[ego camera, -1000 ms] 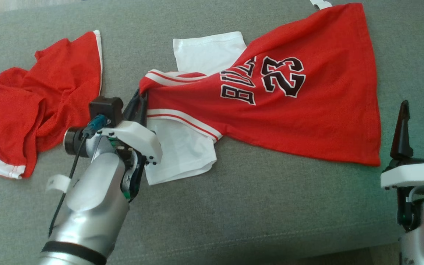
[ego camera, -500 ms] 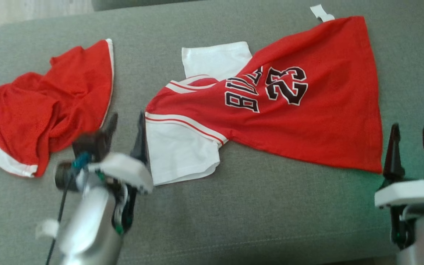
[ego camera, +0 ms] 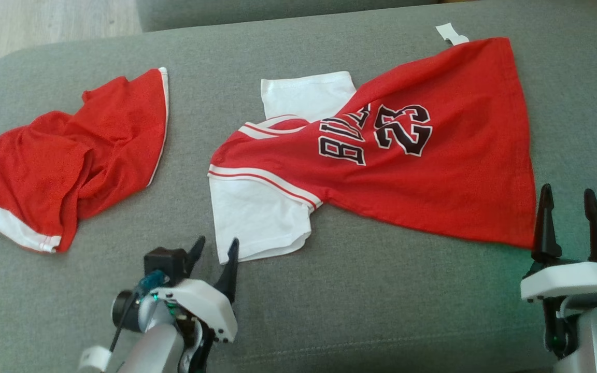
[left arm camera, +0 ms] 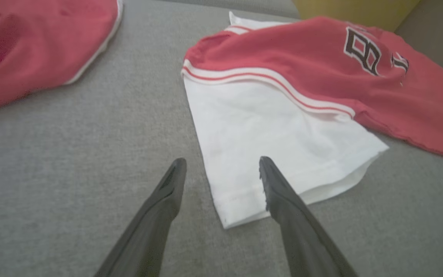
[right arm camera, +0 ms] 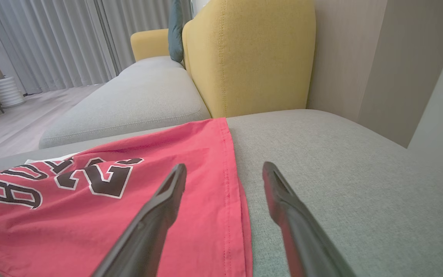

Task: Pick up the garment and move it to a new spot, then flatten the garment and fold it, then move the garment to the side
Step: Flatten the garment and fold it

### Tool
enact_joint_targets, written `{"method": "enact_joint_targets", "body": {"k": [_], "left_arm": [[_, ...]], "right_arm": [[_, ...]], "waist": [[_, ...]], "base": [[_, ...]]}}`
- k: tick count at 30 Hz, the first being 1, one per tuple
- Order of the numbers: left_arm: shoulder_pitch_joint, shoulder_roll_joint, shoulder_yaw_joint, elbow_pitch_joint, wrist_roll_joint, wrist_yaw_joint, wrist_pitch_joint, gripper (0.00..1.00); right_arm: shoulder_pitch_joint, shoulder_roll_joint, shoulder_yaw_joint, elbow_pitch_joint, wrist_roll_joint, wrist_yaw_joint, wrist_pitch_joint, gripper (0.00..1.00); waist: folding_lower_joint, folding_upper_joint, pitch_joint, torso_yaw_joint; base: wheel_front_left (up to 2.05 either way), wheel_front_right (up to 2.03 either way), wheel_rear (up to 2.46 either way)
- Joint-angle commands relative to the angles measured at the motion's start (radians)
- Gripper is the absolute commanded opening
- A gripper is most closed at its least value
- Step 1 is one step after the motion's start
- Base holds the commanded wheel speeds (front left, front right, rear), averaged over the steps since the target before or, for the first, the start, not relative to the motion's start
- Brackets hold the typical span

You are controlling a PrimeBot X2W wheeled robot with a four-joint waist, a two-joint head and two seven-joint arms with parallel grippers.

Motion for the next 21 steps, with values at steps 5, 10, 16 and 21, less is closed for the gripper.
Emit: {"method": "enact_joint_targets", "body": {"k": [5, 10, 16, 21], "left_arm": [[-0.049, 0.002, 0.01, 0.013, -0.011, -0.001, 0.029, 1.0], [-0.066, 0.001, 0.001, 0.05, -0.01, 0.018, 0.055, 1.0], [-0.08, 0.0, -0.031, 0.068, -0.014, -0.015, 0.095, 0.0], [-0.088, -0.001, -0.028, 0.043, -0.026, -0.02, 0.062, 0.0]], "right_arm": [[-0.018, -0.007, 0.024, -0.032, -0.004, 0.007, -0.009, 1.0], [-0.022, -0.007, 0.029, -0.03, 0.0, 0.007, -0.01, 1.0], [-0.027, -0.007, 0.013, -0.024, 0.001, 0.007, -0.011, 1.0], [-0.029, -0.007, -0.004, -0.007, 0.001, 0.007, -0.014, 1.0]], "waist": [[0.0, 0.0, 0.004, -0.008], [0.0, 0.0, 0.009, -0.017], [0.0, 0.0, 0.015, -0.022], [0.0, 0.0, 0.015, -0.019]], "base": [[0.0, 0.0, 0.0], [0.0, 0.0, 0.0], [0.0, 0.0, 0.0], [0.0, 0.0, 0.0]]}}
